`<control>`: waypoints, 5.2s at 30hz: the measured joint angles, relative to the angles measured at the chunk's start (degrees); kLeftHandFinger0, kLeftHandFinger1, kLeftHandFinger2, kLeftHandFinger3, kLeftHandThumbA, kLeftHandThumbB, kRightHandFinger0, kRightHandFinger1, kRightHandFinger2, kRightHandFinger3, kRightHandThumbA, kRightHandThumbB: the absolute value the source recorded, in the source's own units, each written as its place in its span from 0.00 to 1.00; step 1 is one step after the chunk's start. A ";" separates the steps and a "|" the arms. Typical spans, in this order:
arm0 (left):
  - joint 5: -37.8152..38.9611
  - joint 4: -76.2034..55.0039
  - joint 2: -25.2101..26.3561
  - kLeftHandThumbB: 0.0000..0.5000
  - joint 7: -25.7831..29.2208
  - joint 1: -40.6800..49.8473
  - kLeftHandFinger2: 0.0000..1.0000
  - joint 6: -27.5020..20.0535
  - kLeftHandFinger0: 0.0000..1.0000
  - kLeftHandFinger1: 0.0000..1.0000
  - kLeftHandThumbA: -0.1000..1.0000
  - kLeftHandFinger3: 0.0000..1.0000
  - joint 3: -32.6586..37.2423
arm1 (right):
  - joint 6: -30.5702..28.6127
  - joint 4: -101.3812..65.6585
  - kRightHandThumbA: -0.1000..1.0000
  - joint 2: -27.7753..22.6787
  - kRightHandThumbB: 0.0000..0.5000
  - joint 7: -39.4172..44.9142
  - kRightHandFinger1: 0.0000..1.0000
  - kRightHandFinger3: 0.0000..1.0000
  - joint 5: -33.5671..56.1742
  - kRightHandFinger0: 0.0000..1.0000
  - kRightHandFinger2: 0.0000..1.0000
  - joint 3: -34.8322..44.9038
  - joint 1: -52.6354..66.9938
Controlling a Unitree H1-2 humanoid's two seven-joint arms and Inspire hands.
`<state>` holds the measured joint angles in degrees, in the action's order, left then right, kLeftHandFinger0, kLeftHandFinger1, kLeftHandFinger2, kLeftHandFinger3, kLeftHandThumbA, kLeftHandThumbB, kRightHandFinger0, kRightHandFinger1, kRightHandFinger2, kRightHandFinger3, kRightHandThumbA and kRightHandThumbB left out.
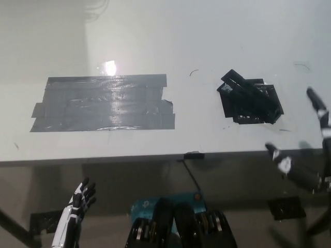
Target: A stapler is kept on the black spot marked on the desk infront of the robot. The robot picks up the stapler using its right hand and passes it to a person
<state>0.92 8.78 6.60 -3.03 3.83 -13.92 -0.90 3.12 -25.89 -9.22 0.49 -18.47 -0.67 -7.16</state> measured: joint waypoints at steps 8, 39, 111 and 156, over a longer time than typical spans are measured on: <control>0.11 0.31 0.01 1.00 0.00 -0.01 1.00 -0.03 1.00 1.00 1.00 1.00 -0.01 | 9.94 11.45 0.85 -2.60 0.54 2.34 1.00 1.00 -2.08 1.00 1.00 -0.44 -14.68; 0.48 1.44 0.08 0.96 -0.04 -0.65 1.00 -1.31 1.00 1.00 1.00 1.00 -0.01 | 21.44 72.10 1.00 -4.46 0.72 6.74 1.00 1.00 -5.30 1.00 1.00 -14.83 -47.33; 0.68 2.61 0.16 0.95 -0.78 -2.23 1.00 -1.09 0.92 1.00 1.00 1.00 0.05 | 19.12 72.67 0.00 -1.97 0.30 0.54 0.17 0.60 30.09 0.00 0.63 11.63 -42.64; 0.84 3.23 0.20 0.98 -1.05 -2.61 1.00 -1.19 0.78 1.00 1.00 1.00 0.09 | 23.02 60.14 0.00 7.05 0.27 -8.75 0.50 0.89 50.64 0.04 0.86 -4.81 -56.61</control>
<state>1.77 12.01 6.81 -4.09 1.22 -15.11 -0.81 26.14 34.25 -2.16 -8.26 32.18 -5.47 -63.77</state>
